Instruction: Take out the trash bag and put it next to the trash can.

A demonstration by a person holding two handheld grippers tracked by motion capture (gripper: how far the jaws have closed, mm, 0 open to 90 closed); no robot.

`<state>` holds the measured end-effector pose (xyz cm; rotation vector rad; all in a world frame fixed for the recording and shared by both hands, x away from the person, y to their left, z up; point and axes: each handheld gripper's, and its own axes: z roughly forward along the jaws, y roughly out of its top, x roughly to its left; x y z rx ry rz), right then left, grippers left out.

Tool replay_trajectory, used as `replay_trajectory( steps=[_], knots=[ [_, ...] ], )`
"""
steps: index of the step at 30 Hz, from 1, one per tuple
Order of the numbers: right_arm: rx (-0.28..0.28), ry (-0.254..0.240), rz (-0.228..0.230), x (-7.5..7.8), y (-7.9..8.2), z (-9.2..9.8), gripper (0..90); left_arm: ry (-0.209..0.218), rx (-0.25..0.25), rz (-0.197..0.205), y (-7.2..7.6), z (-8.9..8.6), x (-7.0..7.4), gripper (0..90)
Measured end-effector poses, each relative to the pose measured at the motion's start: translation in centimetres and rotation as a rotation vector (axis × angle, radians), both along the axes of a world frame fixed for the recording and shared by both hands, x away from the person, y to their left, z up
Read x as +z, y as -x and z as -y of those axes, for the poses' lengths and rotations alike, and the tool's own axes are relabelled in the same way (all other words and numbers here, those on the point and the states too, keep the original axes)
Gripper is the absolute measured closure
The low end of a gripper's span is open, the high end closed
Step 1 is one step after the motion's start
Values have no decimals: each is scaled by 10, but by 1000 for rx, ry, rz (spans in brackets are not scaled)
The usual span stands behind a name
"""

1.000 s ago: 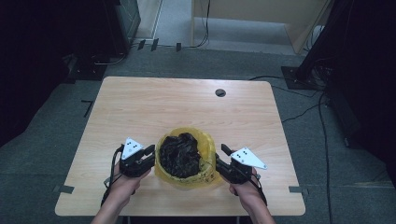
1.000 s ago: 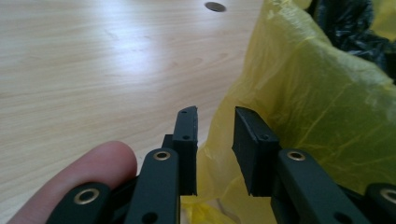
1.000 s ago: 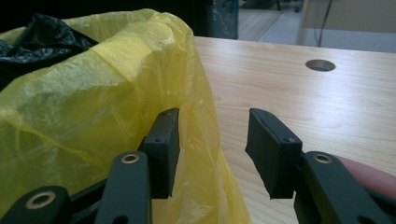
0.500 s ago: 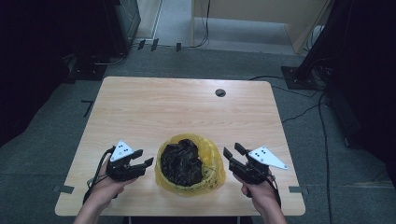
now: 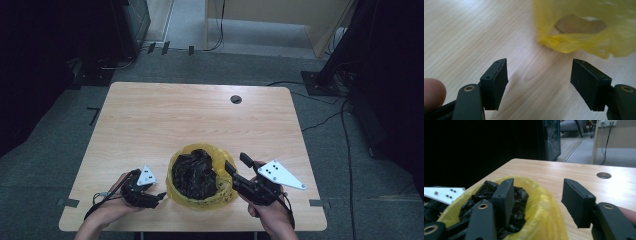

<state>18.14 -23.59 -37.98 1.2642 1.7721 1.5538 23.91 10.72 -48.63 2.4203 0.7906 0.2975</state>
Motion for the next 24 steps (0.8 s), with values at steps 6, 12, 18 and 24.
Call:
replay_trajectory(
  steps=[6,12,18,24],
  knots=[
    [-56,84,-83,-19,-5,-10,568,-3,-47,-8,2,11,-1,277],
    [-49,116,-83,-24,-8,-16,603,-13,-50,14,6,26,-7,294],
    [-28,161,-92,-32,-9,-26,606,13,-3,24,6,26,-4,430],
    [-25,174,-101,-36,-10,-28,617,124,62,35,6,25,4,620]
  ],
)
